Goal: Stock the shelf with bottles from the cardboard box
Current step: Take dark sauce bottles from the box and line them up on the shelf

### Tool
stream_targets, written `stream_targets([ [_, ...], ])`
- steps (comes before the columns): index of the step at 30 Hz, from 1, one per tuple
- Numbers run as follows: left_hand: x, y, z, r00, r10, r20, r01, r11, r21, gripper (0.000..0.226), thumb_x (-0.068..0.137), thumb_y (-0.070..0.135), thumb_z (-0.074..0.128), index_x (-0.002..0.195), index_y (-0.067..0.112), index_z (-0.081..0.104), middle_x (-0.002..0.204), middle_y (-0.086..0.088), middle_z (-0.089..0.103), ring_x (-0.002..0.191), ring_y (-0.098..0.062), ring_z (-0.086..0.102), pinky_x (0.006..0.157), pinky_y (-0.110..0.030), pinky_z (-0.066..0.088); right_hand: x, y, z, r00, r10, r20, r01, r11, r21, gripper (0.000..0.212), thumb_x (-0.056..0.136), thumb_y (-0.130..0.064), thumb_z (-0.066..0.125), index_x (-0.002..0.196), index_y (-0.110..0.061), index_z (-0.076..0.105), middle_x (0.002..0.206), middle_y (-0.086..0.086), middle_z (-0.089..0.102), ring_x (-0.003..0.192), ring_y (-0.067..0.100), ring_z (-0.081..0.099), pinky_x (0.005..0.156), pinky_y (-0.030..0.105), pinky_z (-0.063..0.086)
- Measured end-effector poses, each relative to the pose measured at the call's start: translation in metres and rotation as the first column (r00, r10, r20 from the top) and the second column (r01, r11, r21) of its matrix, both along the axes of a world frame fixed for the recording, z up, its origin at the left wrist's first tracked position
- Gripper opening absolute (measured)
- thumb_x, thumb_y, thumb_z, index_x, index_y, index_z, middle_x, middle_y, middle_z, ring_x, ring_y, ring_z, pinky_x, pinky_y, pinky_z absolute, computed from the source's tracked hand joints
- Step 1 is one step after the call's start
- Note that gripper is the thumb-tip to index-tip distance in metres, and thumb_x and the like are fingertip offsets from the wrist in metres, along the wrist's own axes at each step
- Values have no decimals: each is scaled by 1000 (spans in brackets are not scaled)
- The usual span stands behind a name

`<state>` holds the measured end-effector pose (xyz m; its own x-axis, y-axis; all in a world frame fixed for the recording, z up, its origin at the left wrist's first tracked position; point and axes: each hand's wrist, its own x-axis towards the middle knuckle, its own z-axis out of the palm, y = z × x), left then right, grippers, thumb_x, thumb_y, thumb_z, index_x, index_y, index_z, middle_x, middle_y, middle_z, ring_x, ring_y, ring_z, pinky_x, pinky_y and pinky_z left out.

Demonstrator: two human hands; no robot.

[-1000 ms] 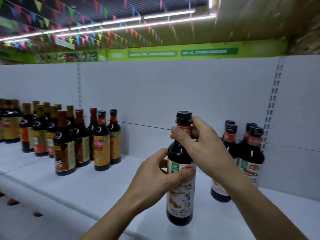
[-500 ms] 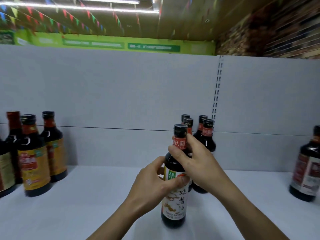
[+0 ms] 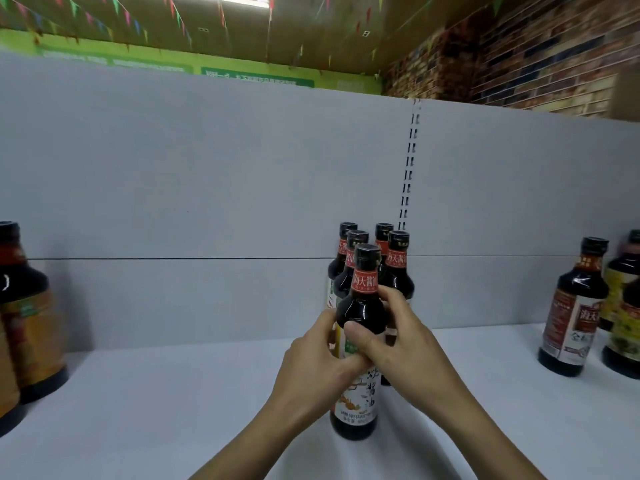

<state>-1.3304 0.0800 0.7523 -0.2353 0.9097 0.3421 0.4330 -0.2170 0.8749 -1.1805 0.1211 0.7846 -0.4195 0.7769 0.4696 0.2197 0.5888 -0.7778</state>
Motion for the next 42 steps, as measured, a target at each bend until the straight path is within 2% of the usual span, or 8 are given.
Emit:
stream_targets([
  [5,14,11,-1,997,-67,-37,66,997,-27,58,77,49,69,128,63,46,109,27,72,99,1,72,88,-37,63,13,5,-9,998,-64,-8,64,998,13,61,84,-53,75,130,-69,39,116,-42,63,105,-17,62,83,19,53],
  [11,32,19,-1,987,-142,-73,141,990,-21,67,71,51,68,132,64,42,118,29,70,108,2,70,94,-39,61,35,20,-11,992,-122,12,122,992,19,62,78,-62,75,128,-71,38,116,-44,61,105,-13,64,87,29,57],
  [17,41,25,-9,984,-161,-81,156,986,-63,53,79,53,74,123,57,45,118,31,68,107,8,68,96,-37,61,51,34,-12,994,-110,0,110,994,4,58,80,-55,79,125,-66,44,112,-42,63,99,-19,62,75,18,52],
  [21,44,27,-19,979,-162,-127,146,981,-131,56,79,55,75,127,52,47,120,28,69,110,6,67,99,-35,58,55,40,-16,996,-85,-5,85,996,-6,61,81,-50,80,126,-67,42,115,-43,62,102,-17,61,80,22,54],
  [26,40,30,-24,958,-216,-188,162,950,-265,60,83,47,80,134,43,49,127,24,67,116,1,66,105,-32,55,62,47,-25,998,-36,44,36,999,-1,79,78,-42,85,132,-70,34,117,-43,61,102,-15,62,82,21,57],
  [31,44,35,-24,957,-214,-194,163,955,-250,67,85,41,82,142,44,46,133,24,65,122,0,63,108,-33,53,66,55,-38,999,-12,47,15,998,-58,84,74,-49,86,121,-82,25,108,-48,59,101,-20,60,82,22,57],
  [38,53,43,-29,978,-146,-146,113,970,-217,70,82,38,86,139,39,46,131,23,66,120,-2,65,106,-35,55,73,68,-45,999,20,43,-16,996,-88,95,63,-61,85,132,-77,23,133,-30,52,107,-9,63,89,37,62],
  [42,54,45,-31,984,-123,-132,96,976,-195,71,78,40,88,136,38,47,129,23,68,118,-2,67,104,-35,56,75,72,-52,994,39,101,-28,993,-111,103,60,-62,83,141,-69,20,138,-29,46,104,-16,60,90,37,62],
])
